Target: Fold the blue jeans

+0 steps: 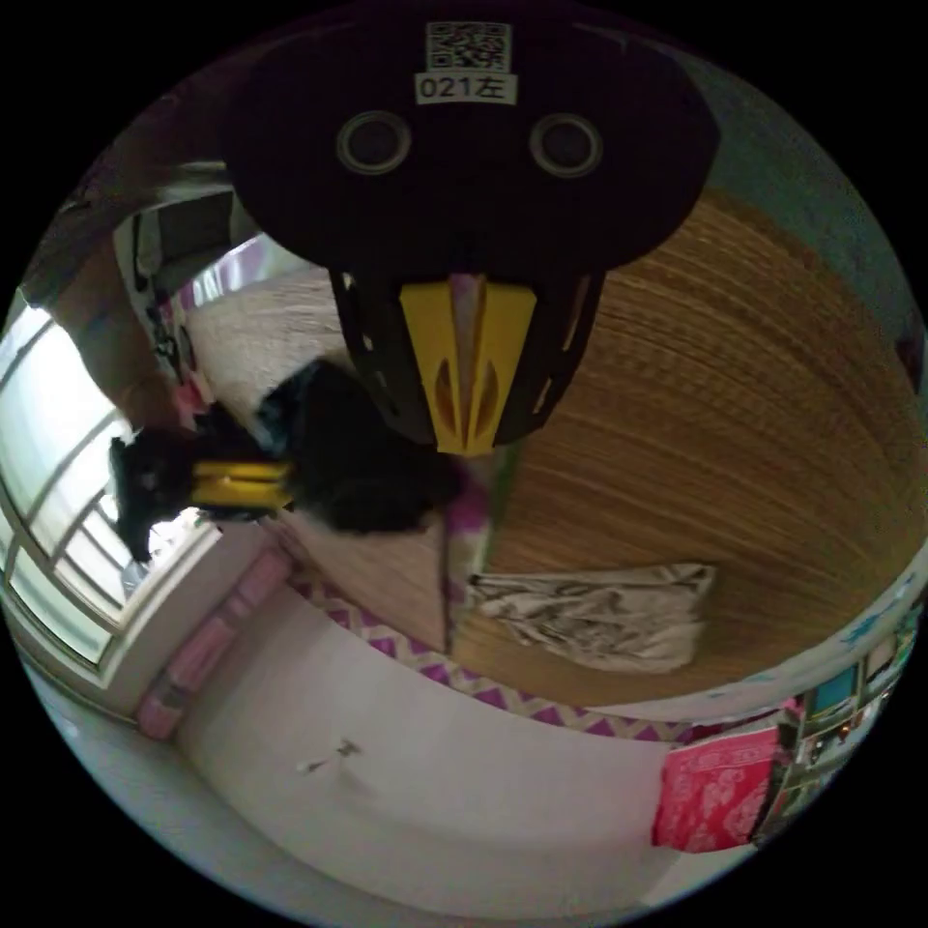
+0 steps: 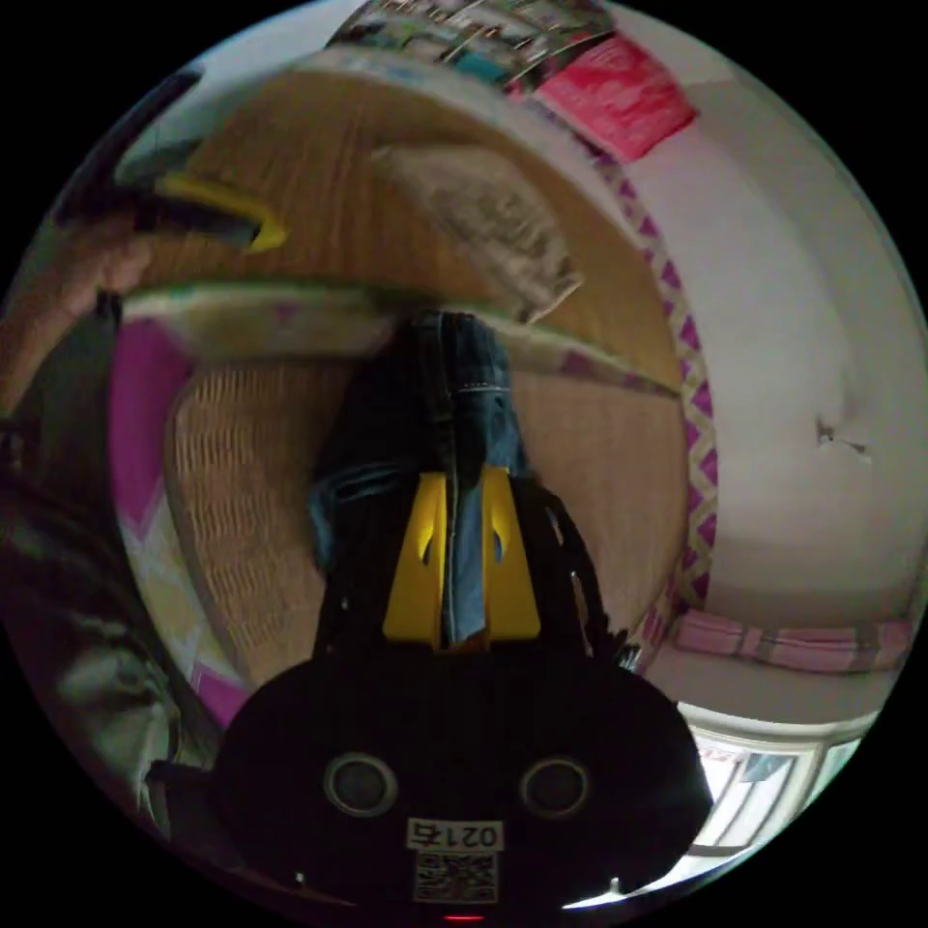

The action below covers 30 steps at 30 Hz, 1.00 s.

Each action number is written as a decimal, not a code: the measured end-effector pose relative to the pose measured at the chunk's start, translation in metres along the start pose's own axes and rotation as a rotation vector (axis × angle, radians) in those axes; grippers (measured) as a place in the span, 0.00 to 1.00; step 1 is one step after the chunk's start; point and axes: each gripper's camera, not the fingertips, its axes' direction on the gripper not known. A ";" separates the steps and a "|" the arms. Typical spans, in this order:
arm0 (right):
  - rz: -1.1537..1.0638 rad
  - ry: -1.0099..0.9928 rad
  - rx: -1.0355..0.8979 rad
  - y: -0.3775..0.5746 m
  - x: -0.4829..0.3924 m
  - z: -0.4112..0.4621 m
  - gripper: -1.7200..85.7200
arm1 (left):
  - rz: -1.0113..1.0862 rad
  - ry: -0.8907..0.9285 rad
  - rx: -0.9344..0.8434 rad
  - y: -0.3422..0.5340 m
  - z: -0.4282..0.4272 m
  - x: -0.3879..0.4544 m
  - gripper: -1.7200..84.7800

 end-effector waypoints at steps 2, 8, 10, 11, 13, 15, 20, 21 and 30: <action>0.034 -0.032 0.038 0.029 -0.017 0.006 0.11 | 0.026 0.072 -0.028 0.014 0.015 0.021 0.06; 0.207 -0.062 0.394 0.114 0.029 -0.086 0.14 | 0.103 0.100 -0.061 0.046 0.044 0.068 0.11; 0.194 -0.082 0.399 0.117 0.041 -0.094 0.15 | 0.105 0.089 -0.063 0.048 0.048 0.079 0.12; 0.184 -0.094 0.384 0.114 0.049 -0.095 0.15 | 0.098 0.071 -0.063 0.048 0.051 0.083 0.13; 0.180 -0.103 0.353 0.108 0.061 -0.090 0.15 | 0.106 0.052 -0.070 0.049 0.058 0.091 0.14; 0.226 -0.111 0.341 0.106 0.088 -0.086 0.13 | 0.169 0.056 -0.104 0.052 0.072 0.108 0.17; 0.519 -0.336 0.476 0.168 0.214 -0.116 0.08 | 0.368 -0.032 -0.156 0.065 0.110 0.164 0.20; 0.616 -0.385 0.535 0.201 0.254 -0.126 0.07 | 0.412 -0.080 -0.160 0.067 0.121 0.176 0.19; 1.354 -0.327 0.759 0.585 0.479 -0.186 0.06 | 0.424 -0.137 -0.199 0.055 0.173 0.185 0.03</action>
